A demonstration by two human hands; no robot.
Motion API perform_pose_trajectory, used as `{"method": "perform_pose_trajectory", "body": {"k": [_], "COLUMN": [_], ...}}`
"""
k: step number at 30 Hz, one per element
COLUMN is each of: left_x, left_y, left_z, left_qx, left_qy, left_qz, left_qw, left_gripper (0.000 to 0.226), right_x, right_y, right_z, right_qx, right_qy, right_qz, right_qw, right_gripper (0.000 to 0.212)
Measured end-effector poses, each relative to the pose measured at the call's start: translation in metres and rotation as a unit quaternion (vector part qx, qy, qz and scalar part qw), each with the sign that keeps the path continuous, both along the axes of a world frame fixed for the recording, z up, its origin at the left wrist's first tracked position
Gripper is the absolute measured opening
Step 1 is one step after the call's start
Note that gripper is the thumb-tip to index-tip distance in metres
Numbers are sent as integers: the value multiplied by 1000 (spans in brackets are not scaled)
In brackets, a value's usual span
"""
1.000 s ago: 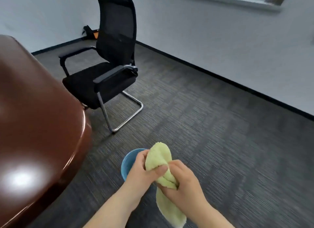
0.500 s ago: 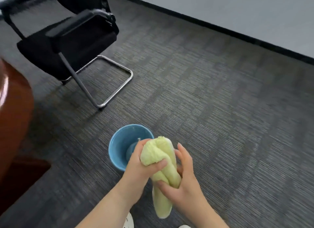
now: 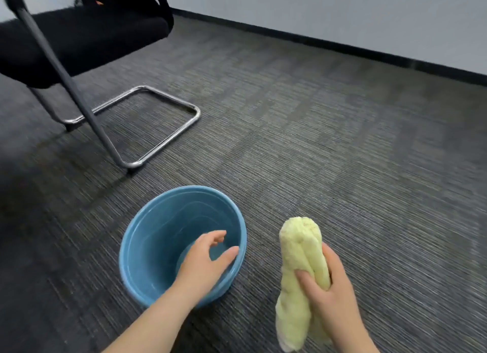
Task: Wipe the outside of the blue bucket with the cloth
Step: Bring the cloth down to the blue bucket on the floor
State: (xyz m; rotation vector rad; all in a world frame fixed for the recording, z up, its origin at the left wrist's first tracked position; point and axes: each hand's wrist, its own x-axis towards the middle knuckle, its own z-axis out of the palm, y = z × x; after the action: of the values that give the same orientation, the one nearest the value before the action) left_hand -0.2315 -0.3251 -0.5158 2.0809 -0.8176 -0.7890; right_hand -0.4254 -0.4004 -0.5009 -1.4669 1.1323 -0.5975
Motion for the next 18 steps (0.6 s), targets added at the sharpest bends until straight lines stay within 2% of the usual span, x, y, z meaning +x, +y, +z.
{"method": "perform_pose_trajectory", "body": {"k": [3, 5, 8, 11, 15, 18], "left_x": [1, 0, 1, 2, 10, 25], "left_y": [6, 13, 16, 9, 0, 9], "left_z": [-39, -47, -48, -47, -31, -17], "left_qx": [118, 167, 164, 137, 95, 98], "left_qy": [-77, -92, -96, -125, -177, -195], "left_qz": [-60, -97, -133, -159, -96, -29], "left_qw": [988, 977, 973, 970, 975, 975], "left_gripper": [65, 73, 63, 46, 26, 24], "right_x": [11, 18, 24, 28, 25, 18], "right_y": [-7, -9, -10, -15, -25, -24], "right_z": [-19, -19, -19, -27, -25, -17], "right_qx": [11, 11, 5, -33, -49, -43], "right_qy": [-3, 12, 78, 150, 151, 143], "right_qz": [3, 9, 34, 73, 55, 40], "right_qw": [1000, 1000, 996, 985, 986, 988], "right_gripper": [44, 43, 42, 53, 54, 46]}}
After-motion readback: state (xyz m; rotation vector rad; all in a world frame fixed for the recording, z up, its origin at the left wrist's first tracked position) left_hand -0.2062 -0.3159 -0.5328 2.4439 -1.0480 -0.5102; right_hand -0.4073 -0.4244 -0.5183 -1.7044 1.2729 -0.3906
